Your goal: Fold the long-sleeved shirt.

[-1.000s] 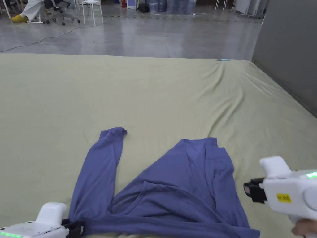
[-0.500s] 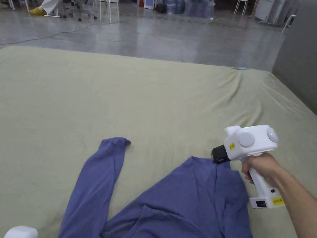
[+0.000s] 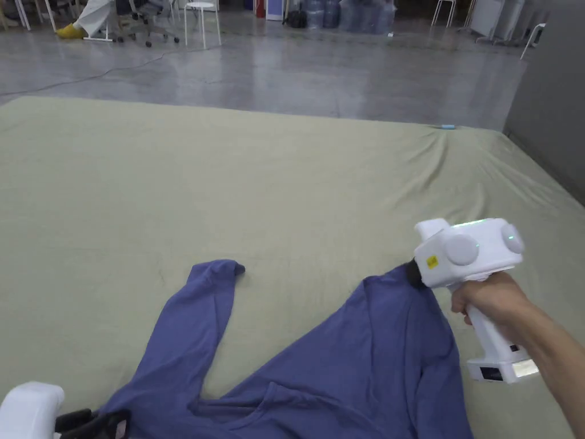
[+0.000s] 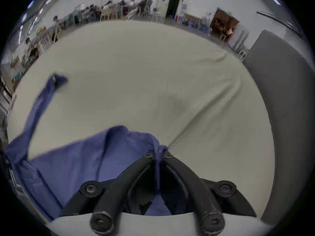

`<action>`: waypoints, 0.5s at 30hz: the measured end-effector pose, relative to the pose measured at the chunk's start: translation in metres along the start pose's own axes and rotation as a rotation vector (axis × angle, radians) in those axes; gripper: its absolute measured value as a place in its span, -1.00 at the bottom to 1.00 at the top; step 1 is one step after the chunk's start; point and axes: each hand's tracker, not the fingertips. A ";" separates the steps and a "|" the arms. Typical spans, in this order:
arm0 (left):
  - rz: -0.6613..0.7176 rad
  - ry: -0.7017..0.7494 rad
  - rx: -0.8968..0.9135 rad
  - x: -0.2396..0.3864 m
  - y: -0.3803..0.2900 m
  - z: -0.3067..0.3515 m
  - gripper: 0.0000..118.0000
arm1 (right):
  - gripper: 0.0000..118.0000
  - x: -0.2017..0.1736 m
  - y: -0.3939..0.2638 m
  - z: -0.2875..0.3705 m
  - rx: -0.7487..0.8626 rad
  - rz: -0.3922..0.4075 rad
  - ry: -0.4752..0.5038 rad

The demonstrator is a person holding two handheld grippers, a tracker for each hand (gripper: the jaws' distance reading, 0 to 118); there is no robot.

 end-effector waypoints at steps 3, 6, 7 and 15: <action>-0.065 0.001 0.078 0.003 0.039 0.014 -0.89 | -0.99 0.016 0.022 0.076 0.125 0.019 -0.013; -0.128 0.050 0.206 0.009 0.089 0.034 -0.89 | -0.99 0.026 0.040 0.156 0.242 -0.002 -0.041; -0.127 0.032 0.245 0.009 0.106 0.041 -0.89 | -0.99 0.030 0.045 0.180 0.281 -0.009 -0.041; -0.108 -0.009 0.525 0.008 0.252 0.078 -0.89 | -0.99 0.065 0.103 0.316 0.506 -0.120 -0.120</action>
